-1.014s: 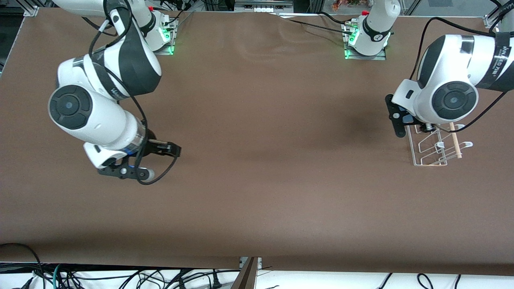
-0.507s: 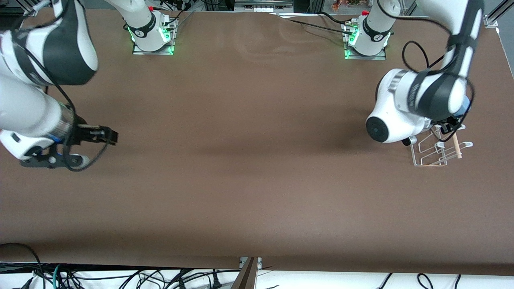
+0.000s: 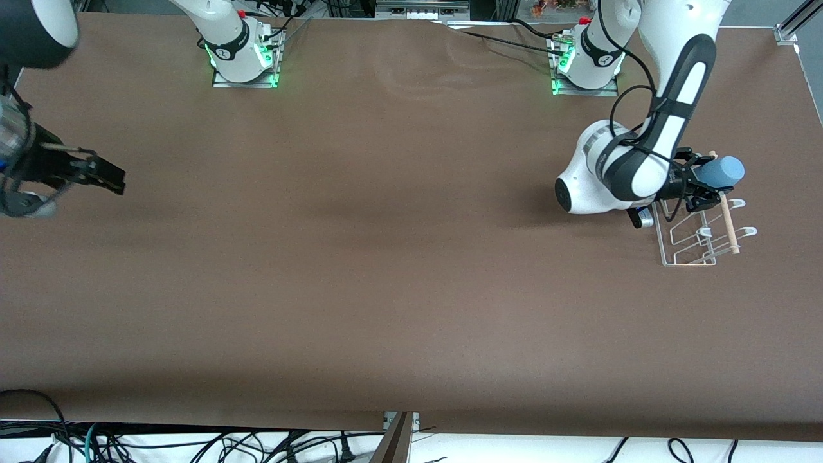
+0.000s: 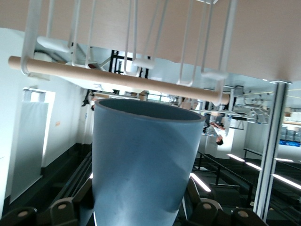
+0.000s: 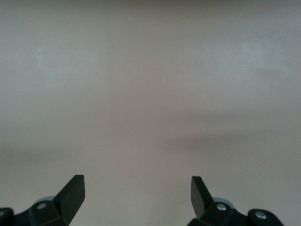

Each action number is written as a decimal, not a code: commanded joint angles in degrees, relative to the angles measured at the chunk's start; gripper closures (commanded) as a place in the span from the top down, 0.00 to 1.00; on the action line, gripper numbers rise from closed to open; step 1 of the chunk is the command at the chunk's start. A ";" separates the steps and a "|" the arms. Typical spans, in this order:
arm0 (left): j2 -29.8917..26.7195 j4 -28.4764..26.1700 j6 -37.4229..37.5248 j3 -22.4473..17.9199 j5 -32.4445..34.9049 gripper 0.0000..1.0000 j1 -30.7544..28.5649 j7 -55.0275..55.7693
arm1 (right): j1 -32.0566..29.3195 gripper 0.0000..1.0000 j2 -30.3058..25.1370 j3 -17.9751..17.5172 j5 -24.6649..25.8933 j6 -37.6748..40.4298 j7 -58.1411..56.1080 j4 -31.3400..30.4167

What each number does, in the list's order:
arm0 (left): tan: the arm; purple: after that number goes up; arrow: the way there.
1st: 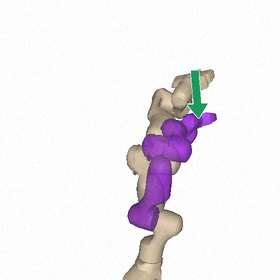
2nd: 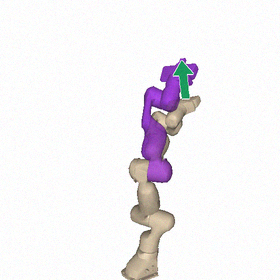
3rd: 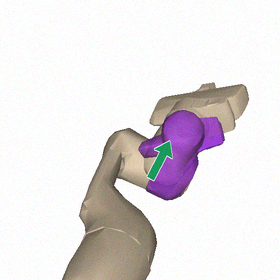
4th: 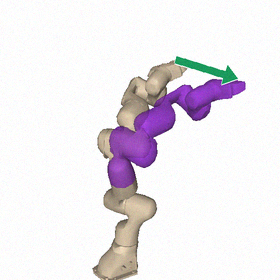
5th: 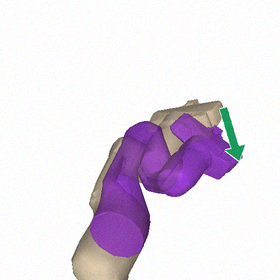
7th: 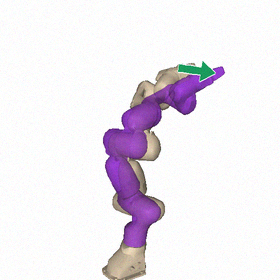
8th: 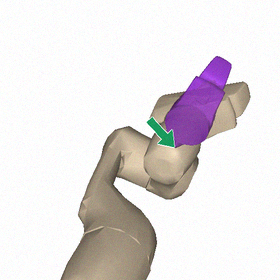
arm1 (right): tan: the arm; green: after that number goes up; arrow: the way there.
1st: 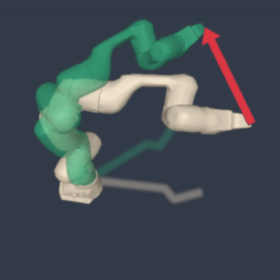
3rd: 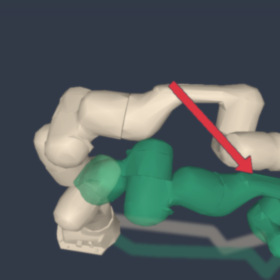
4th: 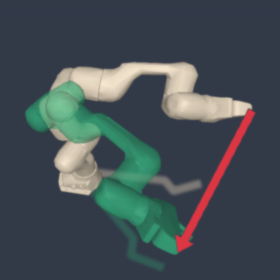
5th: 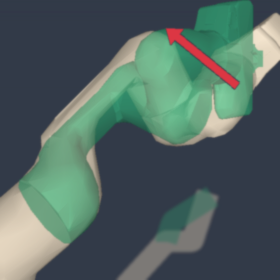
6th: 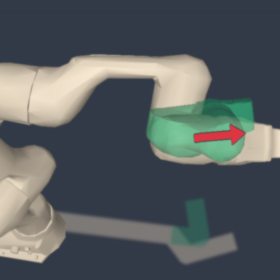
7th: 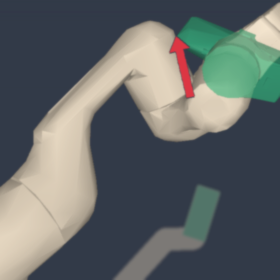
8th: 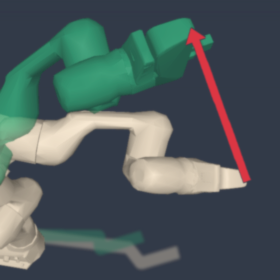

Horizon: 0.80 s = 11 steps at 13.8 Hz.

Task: Transfer cup to left arm and place on rack
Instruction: 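Lower the cup onto the wire rack with the left gripper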

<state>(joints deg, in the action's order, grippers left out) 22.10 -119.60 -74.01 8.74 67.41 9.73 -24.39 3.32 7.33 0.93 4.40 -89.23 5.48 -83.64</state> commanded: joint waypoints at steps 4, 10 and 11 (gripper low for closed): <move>0.66 -2.65 -1.48 -0.04 5.97 0.04 -0.86 5.57 | -4.29 1.00 -4.52 -4.71 -1.24 -2.26 -3.53 -6.01; 3.39 -2.65 -1.57 -0.04 7.30 0.05 -1.29 9.79 | -3.94 1.00 -3.20 -4.53 -1.06 -2.17 -5.74 -4.34; 3.65 -2.74 -1.75 -0.04 7.82 0.05 -1.30 10.14 | -3.85 1.00 -3.11 -4.53 -1.06 -2.17 -5.74 -4.34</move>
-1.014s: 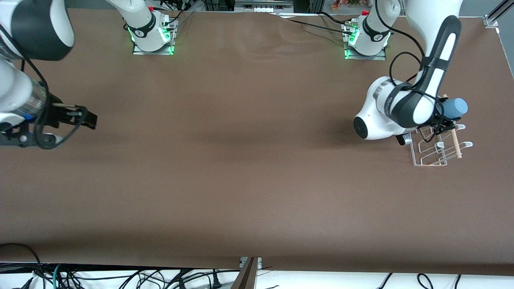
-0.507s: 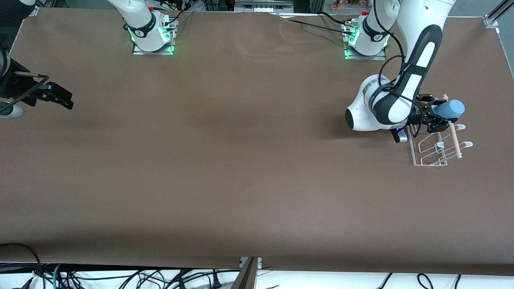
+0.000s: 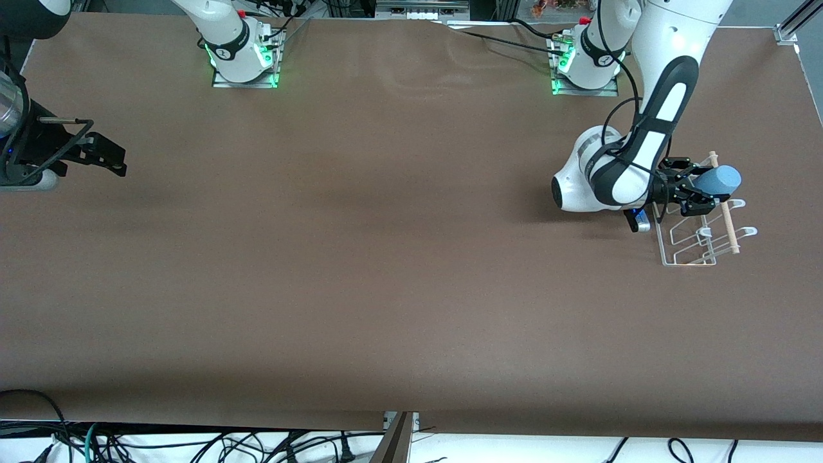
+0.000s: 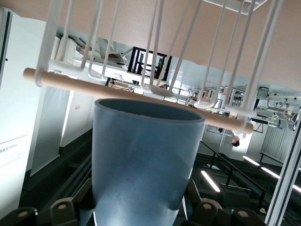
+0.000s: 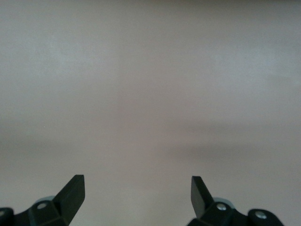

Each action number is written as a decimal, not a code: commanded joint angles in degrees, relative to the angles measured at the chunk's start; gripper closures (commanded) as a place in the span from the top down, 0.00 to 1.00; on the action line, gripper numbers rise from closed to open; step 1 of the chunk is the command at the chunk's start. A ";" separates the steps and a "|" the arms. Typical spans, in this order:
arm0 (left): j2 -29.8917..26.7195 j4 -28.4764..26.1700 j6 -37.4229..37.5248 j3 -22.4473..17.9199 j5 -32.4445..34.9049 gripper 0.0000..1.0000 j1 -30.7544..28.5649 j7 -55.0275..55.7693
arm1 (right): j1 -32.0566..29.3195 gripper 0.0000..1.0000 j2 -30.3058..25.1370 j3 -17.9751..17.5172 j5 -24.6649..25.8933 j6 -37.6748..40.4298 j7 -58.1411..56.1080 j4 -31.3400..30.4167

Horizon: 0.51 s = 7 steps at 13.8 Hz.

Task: Transfer cup to left arm and place on rack
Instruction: 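Lower the cup onto the wire rack with the left gripper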

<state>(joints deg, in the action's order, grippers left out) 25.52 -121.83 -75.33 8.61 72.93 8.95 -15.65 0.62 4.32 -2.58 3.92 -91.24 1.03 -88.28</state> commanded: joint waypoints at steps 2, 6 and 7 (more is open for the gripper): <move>0.23 -0.87 -0.43 0.09 2.83 0.05 -0.51 1.50 | -1.33 1.00 0.17 -0.93 -0.76 -0.17 -1.38 0.56; 0.41 -2.01 -2.19 0.09 4.41 0.05 -1.82 2.91 | -1.24 1.00 0.17 -0.93 -0.76 -0.17 -1.38 0.56; 0.49 -2.10 -2.45 0.09 4.50 0.06 -1.91 3.17 | -1.15 1.00 0.17 -0.93 -0.76 -0.17 -1.38 0.56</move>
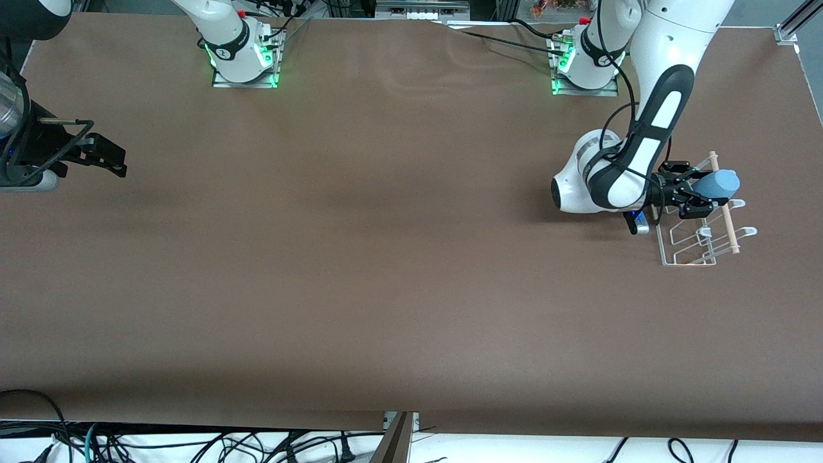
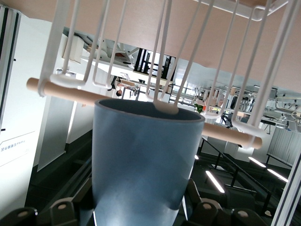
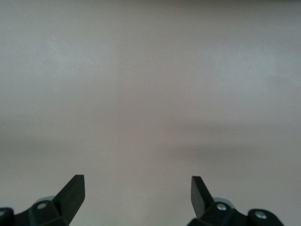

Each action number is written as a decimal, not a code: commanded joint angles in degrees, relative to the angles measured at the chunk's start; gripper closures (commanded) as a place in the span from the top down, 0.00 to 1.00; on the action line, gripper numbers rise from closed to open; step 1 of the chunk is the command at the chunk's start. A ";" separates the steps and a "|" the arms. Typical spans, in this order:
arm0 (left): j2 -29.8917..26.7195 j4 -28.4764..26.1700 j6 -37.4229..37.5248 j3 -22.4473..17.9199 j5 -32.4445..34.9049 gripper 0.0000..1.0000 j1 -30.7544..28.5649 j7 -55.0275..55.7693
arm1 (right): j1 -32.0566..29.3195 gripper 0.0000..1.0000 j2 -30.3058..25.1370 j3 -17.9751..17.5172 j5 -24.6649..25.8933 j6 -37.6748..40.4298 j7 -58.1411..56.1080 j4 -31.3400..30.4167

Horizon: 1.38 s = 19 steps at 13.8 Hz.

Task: Transfer cup to left arm and place on rack
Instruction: 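Lower the cup onto the wire rack with the left gripper, then open the left gripper and lift it away from the rack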

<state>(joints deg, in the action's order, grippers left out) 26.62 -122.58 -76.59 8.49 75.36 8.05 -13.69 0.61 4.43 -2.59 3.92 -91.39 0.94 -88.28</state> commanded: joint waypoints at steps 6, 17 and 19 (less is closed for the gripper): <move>-0.34 -0.82 -1.19 0.21 1.98 1.00 -1.02 1.30 | -1.14 1.00 0.05 -0.92 -0.76 -0.10 -1.38 0.56; -2.63 23.48 3.19 -0.23 -31.80 1.00 -1.28 1.47 | -1.14 1.00 0.84 -0.92 -0.58 -0.63 -1.38 0.65; -2.63 30.08 4.52 -1.20 -41.91 1.00 -2.16 4.35 | -1.14 1.00 0.85 -0.92 -0.58 -0.81 -1.29 0.65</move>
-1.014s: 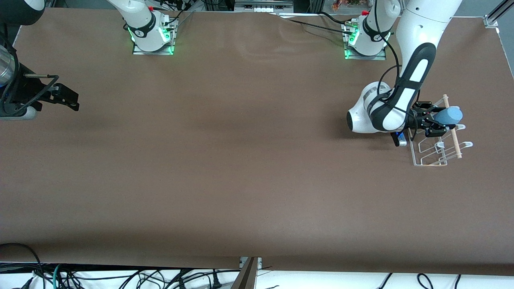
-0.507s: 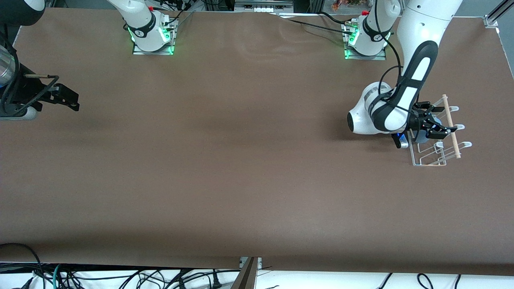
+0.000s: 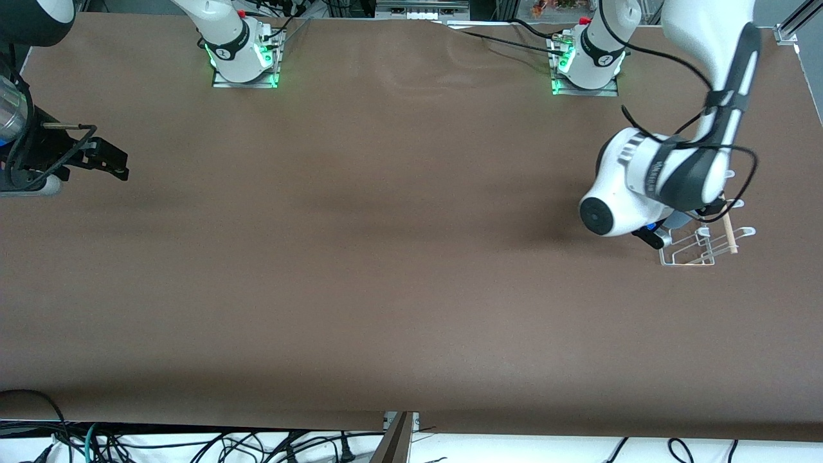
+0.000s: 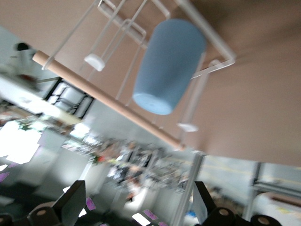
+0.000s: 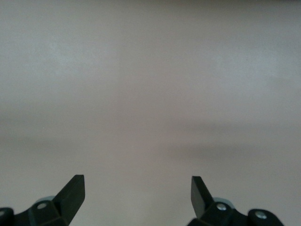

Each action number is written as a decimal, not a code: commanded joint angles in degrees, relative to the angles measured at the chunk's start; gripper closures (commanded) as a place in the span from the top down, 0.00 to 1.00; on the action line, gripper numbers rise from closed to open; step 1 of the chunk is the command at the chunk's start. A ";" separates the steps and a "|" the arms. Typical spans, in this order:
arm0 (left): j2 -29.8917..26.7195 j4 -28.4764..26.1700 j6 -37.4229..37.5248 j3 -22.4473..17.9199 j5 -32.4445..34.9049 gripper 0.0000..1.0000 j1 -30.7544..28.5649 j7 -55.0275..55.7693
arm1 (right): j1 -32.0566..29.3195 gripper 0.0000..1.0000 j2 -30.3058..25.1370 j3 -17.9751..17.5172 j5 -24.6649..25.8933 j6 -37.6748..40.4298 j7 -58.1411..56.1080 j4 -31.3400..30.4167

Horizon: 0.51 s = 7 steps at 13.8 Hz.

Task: Transfer cup to left arm and place on rack
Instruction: 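Open the left gripper and lift it away from the rack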

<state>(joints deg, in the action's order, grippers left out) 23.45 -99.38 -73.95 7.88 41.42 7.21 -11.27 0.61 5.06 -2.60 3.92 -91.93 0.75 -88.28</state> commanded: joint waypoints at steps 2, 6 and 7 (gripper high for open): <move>-0.24 12.95 2.23 -0.67 -18.78 1.00 -3.07 8.42 | -1.14 1.00 0.21 -0.91 -0.58 -0.36 -1.10 0.65; -4.61 18.79 -2.04 -1.11 -31.92 1.00 -4.84 12.59 | -1.23 1.00 0.21 -0.91 -0.76 -0.36 -1.10 0.65; -8.73 16.52 -7.38 -2.59 -33.58 1.00 -4.92 12.50 | -1.14 1.00 0.21 -0.91 -0.76 -0.36 -1.10 0.65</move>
<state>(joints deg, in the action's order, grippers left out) 20.59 -81.14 -76.01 6.65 11.40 2.78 0.23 0.61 5.08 -2.60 3.92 -92.15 0.75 -88.27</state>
